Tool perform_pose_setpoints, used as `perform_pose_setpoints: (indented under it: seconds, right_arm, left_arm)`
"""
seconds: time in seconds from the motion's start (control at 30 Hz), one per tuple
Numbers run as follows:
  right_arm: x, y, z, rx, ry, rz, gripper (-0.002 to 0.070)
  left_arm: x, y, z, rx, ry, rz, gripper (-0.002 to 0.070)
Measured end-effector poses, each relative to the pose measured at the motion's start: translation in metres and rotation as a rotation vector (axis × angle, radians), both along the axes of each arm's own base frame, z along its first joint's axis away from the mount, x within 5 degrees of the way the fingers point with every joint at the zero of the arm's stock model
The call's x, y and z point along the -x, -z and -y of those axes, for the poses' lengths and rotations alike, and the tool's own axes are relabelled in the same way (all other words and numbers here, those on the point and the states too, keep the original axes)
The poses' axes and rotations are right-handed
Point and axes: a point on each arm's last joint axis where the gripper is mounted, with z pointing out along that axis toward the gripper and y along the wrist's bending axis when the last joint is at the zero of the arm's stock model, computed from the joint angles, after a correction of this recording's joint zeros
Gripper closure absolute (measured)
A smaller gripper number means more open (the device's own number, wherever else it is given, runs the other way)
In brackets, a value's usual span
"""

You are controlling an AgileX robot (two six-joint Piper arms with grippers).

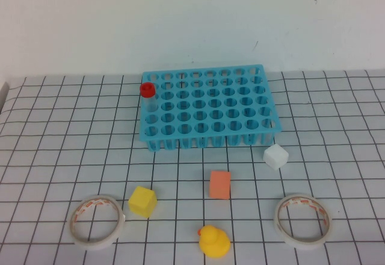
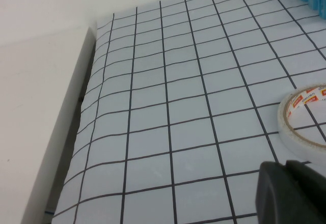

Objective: Place the test tubes

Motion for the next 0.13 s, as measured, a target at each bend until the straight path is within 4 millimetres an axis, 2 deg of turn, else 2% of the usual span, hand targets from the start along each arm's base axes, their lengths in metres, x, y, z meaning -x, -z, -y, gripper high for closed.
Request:
perform_pose_setpoints:
  seconds: [0.13]
  right_arm:
    - [0.0,0.0,0.0,0.0,0.0,0.0,0.0678]
  left_arm:
    - [0.0,0.0,0.0,0.0,0.0,0.0,0.0676]
